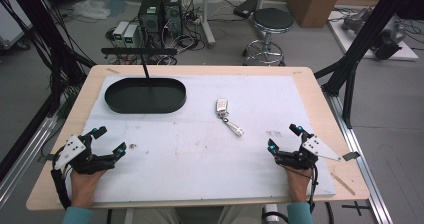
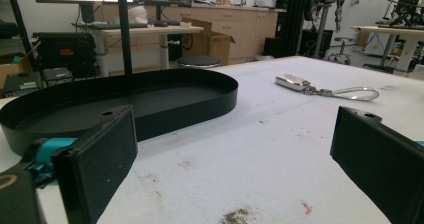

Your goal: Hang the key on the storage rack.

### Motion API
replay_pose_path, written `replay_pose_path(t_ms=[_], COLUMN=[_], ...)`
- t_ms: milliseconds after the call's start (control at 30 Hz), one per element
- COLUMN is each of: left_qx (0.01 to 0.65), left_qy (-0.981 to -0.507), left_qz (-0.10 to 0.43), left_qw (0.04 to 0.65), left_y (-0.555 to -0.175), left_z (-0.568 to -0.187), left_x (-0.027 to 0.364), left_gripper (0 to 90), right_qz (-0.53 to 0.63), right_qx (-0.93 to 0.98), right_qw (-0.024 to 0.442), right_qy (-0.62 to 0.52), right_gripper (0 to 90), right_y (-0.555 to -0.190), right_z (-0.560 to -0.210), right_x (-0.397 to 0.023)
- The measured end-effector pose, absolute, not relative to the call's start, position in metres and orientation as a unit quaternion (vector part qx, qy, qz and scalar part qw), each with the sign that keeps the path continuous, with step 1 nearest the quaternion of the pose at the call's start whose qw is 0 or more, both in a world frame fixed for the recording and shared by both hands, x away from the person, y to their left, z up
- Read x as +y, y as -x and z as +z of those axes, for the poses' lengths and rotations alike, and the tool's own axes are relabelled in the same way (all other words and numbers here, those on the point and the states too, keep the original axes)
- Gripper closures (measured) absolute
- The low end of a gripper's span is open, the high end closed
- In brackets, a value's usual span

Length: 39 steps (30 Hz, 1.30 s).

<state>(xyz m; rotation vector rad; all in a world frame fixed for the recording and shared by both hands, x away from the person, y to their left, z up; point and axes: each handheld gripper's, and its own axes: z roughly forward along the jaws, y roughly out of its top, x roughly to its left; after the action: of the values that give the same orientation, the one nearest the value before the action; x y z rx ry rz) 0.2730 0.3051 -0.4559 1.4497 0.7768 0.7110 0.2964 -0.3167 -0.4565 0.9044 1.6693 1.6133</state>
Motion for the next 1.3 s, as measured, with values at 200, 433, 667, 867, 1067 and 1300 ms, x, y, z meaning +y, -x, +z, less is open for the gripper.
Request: replay_pose_path(t_ms=[200, 433, 667, 867, 1067, 1300], left_qx=[0.335, 0.349, 0.346, 0.354, 0.356, 0.358], left_qy=[-0.632, -0.625, -0.629, -0.628, -0.629, -0.629], left_qz=[0.317, 0.31, 0.311, 0.312, 0.311, 0.313], left_qw=[0.623, 0.626, 0.623, 0.618, 0.617, 0.615], left_y=[-0.272, -0.274, -0.274, -0.274, -0.275, -0.275], left_z=[-0.456, -0.456, -0.456, -0.455, -0.455, -0.455], left_x=[0.304, 0.306, 0.305, 0.305, 0.304, 0.304], left_gripper=[5.2, 5.2, 5.2, 5.2, 5.2, 5.2], right_qz=[0.614, 0.613, 0.609, 0.605, 0.59, 0.547], right_qx=[0.634, 0.633, 0.637, 0.65, 0.677, 0.723], right_qw=[0.321, 0.322, 0.317, 0.3, 0.288, 0.277], right_qy=[-0.343, -0.345, -0.352, -0.348, -0.332, -0.317], right_gripper=[1.0, 1.0, 1.0, 1.0, 1.0, 1.1], right_y=[-0.296, -0.296, -0.297, -0.3, -0.299, -0.31], right_z=[-0.456, -0.456, -0.456, -0.451, -0.43, -0.403], right_x=[-0.317, -0.317, -0.316, -0.313, -0.3, -0.282])
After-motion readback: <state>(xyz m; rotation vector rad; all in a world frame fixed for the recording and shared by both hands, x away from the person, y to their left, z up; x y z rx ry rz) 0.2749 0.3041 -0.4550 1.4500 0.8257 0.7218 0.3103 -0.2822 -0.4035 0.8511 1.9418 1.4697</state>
